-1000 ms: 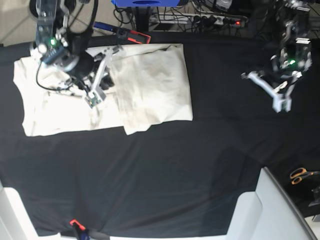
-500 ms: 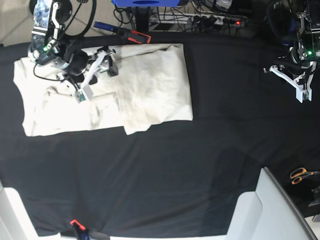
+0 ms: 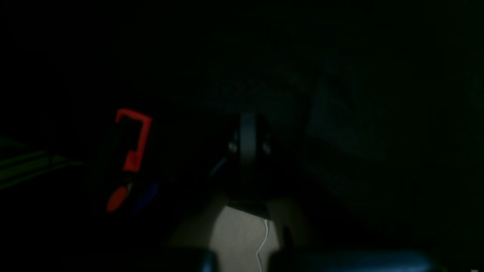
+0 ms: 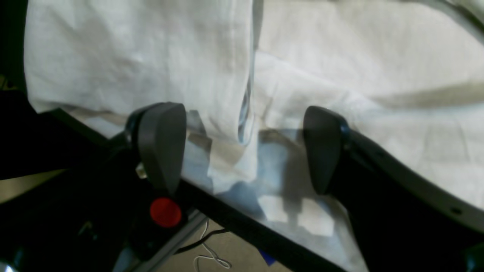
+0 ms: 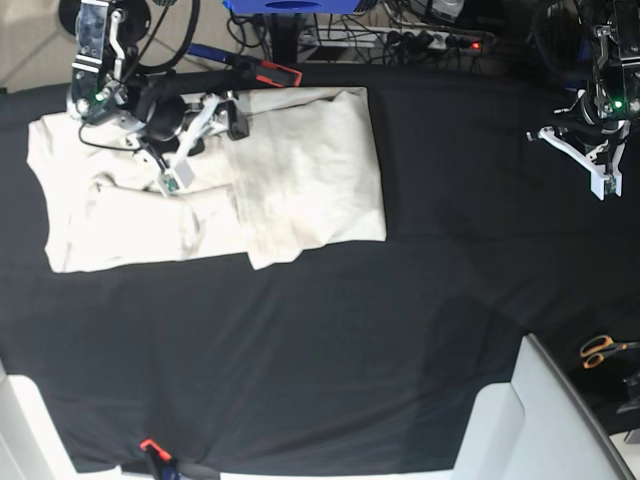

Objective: Fold the T-shirt properly

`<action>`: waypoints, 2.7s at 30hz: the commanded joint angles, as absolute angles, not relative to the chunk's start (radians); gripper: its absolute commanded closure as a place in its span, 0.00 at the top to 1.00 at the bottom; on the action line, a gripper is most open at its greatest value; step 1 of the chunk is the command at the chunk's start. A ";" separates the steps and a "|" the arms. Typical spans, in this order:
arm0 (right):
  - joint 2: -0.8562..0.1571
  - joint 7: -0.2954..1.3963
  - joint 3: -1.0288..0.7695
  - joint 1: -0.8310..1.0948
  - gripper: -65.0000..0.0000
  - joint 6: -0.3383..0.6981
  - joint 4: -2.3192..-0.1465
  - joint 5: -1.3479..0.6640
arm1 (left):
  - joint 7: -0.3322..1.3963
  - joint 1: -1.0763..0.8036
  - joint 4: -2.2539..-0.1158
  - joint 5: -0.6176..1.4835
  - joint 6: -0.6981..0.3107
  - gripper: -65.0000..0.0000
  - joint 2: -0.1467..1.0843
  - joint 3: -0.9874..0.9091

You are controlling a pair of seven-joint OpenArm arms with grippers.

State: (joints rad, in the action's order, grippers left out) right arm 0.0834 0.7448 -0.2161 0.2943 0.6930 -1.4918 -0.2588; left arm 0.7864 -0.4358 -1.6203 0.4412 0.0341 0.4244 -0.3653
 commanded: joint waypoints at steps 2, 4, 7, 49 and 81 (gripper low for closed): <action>0.085 0.756 -0.217 0.298 0.67 0.698 -1.498 -0.260 | 0.771 -0.437 -1.633 0.437 0.039 0.00 0.443 -0.378; 0.085 0.759 -0.217 0.298 0.58 0.698 -1.498 -0.260 | 0.771 -0.437 -1.633 0.437 0.039 0.00 0.443 -0.377; 0.094 0.762 -0.217 0.298 0.48 0.698 -1.500 -0.260 | 0.771 -0.437 -1.633 0.437 0.039 0.00 0.443 -0.377; 0.099 0.917 -0.219 0.390 0.01 0.698 -1.718 -0.260 | 0.711 -0.429 -1.577 0.437 0.039 0.00 0.447 -0.374; 0.111 0.961 -0.220 0.426 0.29 0.698 -1.713 -0.262 | 0.711 -0.429 -1.575 0.437 0.039 0.00 0.447 -0.374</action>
State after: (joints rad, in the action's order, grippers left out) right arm 0.1085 0.9718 -0.2165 0.4252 0.6930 -1.6978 -0.2470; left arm 0.7227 -0.4301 -1.5612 0.4412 0.0341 0.4271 -0.3664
